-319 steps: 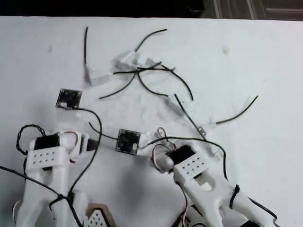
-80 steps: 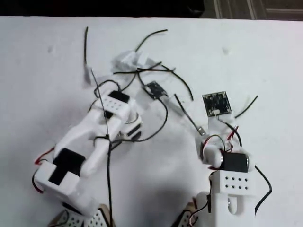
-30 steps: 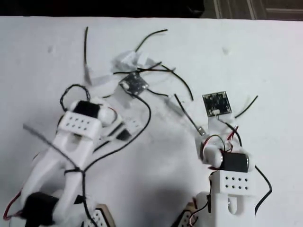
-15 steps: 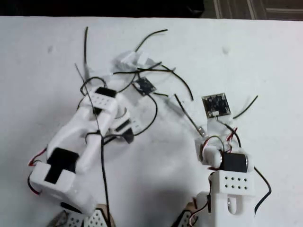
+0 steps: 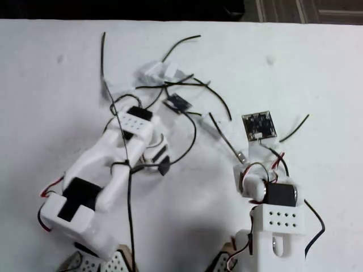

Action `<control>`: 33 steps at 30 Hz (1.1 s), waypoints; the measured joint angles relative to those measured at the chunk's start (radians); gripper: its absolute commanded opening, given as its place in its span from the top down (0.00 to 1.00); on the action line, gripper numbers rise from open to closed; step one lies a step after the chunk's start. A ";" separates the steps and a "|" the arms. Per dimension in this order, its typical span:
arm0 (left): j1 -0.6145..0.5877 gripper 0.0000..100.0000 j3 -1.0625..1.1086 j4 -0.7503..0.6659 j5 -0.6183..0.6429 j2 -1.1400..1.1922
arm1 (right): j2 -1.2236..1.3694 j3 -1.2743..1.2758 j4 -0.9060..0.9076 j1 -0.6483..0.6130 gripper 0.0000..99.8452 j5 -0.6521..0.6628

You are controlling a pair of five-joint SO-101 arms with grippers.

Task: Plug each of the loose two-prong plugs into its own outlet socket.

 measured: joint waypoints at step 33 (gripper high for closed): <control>-0.044 0.77 -0.063 -0.054 0.193 0.044 | 0.000 0.000 0.000 0.000 0.98 0.000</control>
